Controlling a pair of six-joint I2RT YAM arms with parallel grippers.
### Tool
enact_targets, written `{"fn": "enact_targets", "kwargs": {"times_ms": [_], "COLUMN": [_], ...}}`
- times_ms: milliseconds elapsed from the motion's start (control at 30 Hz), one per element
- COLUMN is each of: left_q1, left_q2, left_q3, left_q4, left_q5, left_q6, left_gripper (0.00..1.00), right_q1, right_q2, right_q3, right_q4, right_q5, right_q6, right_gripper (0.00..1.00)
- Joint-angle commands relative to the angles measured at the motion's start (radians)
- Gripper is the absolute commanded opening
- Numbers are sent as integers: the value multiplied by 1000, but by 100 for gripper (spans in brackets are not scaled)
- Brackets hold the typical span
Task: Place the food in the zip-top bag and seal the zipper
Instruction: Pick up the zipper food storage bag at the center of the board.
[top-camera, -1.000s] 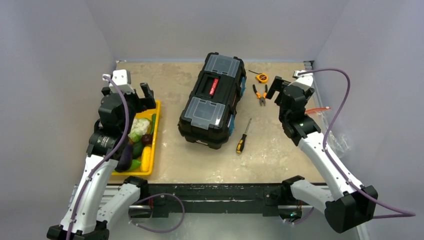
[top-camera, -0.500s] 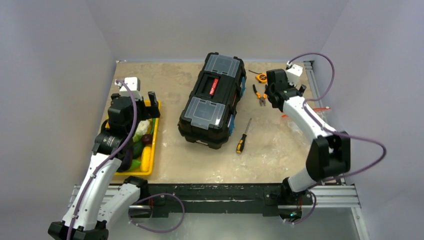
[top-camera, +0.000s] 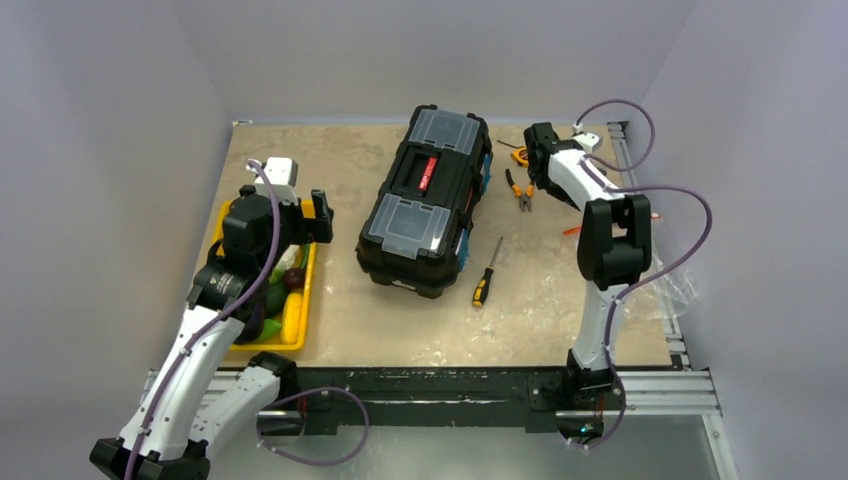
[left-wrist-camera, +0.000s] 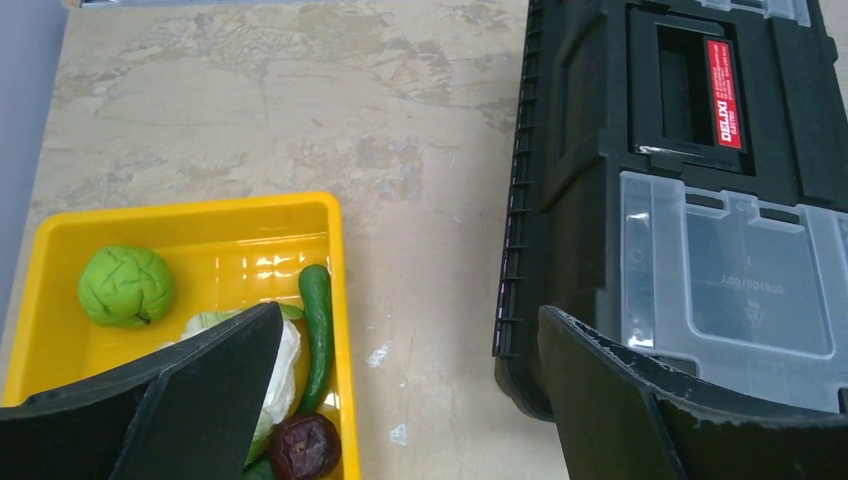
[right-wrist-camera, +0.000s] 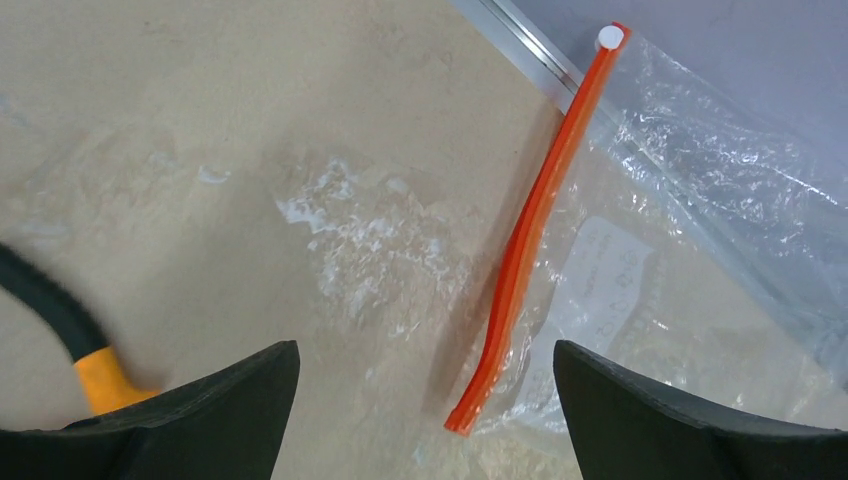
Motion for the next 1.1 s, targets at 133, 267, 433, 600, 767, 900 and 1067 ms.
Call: {"fn": "enact_targets", "kwargs": {"times_ms": [133,267,433,600,767,900,1067], "left_q1": [-4,-5,-5,-5,-5,-5,-5], "left_q2": [4,7,-1,-2,6,6,9], "left_q3": [21,25,27,26,28,28,27], "left_q4": [21,19,17,19,18,18,18], "left_q5": [66,89,103,115,130,132,133], "left_q6": [-7,-13,-19,-24,-30,-30,-30], "left_gripper": [99,99,99,99,99,99,99], "right_q1": [-46,-61,-77,-87,-97,-100,-105], "right_q2": [138,177,217,240,249,261,277], "right_q3": [103,79,79,70,40,24,5], "right_q4": [-156,-138,-136,-145,-146,-143,-131], "right_q5": [193,224,269,291,306,306,302], "right_q6": [61,40,35,66,91,106,119], "right_gripper": [92,82,76,73,67,65,62]}}
